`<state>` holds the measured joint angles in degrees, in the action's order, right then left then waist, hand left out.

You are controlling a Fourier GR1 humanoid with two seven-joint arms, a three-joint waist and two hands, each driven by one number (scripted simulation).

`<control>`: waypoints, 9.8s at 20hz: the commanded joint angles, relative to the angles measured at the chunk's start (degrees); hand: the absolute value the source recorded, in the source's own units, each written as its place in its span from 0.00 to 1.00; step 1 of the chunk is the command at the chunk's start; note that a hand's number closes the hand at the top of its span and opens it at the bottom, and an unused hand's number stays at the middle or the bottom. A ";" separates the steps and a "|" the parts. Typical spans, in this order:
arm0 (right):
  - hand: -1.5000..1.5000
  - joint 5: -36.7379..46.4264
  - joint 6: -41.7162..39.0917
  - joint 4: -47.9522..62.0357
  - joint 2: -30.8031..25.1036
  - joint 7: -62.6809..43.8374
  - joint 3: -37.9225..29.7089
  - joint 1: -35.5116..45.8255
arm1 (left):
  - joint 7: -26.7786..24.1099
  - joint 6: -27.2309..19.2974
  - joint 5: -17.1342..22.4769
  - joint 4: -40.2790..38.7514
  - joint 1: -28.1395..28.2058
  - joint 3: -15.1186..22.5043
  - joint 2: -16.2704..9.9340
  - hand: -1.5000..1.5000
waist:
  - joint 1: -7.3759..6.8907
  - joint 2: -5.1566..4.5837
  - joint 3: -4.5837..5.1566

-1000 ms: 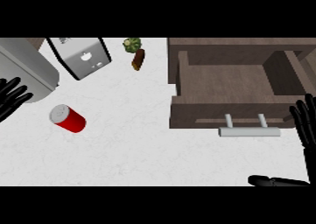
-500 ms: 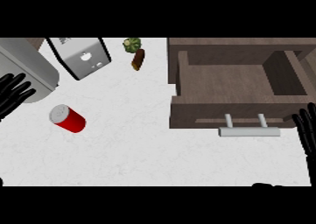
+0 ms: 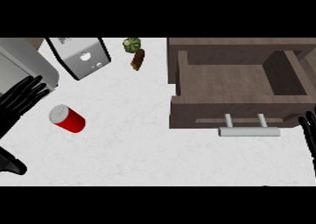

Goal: Pick up the can, place it into the drawer and close the drawer

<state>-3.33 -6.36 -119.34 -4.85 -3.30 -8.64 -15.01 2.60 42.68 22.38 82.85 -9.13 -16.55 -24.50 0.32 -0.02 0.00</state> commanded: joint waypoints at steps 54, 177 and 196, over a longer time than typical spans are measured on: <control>0.00 0.33 -3.47 -2.19 3.72 -1.16 -1.81 1.47 | -52.77 -7.90 -34.26 -68.94 -21.29 6.71 -4.52 0.00 | 1.51 -0.58 0.22; 0.00 0.34 -3.82 -2.18 3.14 -4.57 -4.22 8.29 | -1.22 -81.12 3.98 -59.72 -75.49 47.75 24.50 1.00 | 6.62 -1.71 -0.20; 0.00 -1.78 -5.13 -2.32 1.40 -5.97 -4.78 9.83 | -5.63 -86.66 8.40 -63.07 -72.14 52.81 24.50 0.00 | 7.74 -2.01 -0.16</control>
<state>-4.41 -11.36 -121.17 -3.36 -8.07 -13.84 -5.82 -2.50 -42.14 29.92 20.34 -81.88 35.44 -0.01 7.66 -1.93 -0.18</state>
